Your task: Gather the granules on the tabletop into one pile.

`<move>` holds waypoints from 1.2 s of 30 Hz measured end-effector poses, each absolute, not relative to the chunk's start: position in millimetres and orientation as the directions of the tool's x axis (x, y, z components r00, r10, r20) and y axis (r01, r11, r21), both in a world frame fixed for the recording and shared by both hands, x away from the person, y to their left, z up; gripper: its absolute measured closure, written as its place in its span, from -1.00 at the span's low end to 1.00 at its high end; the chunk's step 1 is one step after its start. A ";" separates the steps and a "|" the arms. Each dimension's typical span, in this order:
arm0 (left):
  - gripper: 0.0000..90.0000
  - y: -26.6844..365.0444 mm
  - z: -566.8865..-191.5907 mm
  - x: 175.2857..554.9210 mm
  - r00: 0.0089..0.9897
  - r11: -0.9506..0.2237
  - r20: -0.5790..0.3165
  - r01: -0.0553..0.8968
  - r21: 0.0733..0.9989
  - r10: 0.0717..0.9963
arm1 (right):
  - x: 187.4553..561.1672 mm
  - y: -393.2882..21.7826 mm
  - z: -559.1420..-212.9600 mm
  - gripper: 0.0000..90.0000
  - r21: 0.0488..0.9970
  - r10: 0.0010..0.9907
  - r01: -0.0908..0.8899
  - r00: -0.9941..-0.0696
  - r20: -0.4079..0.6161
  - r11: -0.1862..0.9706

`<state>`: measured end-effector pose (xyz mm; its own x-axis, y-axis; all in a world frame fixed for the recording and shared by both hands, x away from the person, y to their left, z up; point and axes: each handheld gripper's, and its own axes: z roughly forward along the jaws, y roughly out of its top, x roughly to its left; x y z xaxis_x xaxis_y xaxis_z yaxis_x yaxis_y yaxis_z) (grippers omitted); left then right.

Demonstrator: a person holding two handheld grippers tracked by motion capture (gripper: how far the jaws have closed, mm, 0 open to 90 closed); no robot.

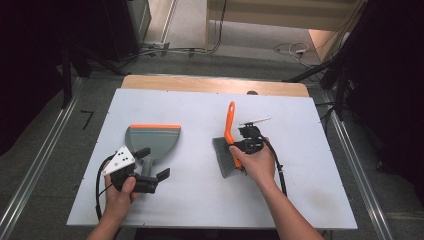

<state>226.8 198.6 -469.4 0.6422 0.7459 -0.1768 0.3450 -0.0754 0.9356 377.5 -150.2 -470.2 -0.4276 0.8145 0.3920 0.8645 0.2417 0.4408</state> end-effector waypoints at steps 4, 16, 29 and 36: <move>-1.00 198.6 -469.5 226.8 0.642 -0.076 -0.176 0.345 0.935 0.746 | 377.9 -158.2 -470.6 0.51 0.441 0.818 0.867 -0.420 0.393 0.234; -1.00 197.7 -470.1 227.5 0.644 -0.075 -0.180 0.347 0.935 0.744 | 378.7 -176.2 -469.3 0.50 0.435 0.832 0.872 -0.404 0.381 0.224; -1.00 197.3 -470.2 227.6 0.643 -0.080 -0.178 0.351 0.933 0.745 | 381.0 -187.3 -467.8 0.50 0.432 0.838 0.872 -0.405 0.366 0.232; -1.00 197.5 -470.3 228.0 0.642 -0.077 -0.180 0.350 0.933 0.745 | 382.4 -190.2 -465.7 0.51 0.430 0.828 0.875 -0.403 0.389 0.224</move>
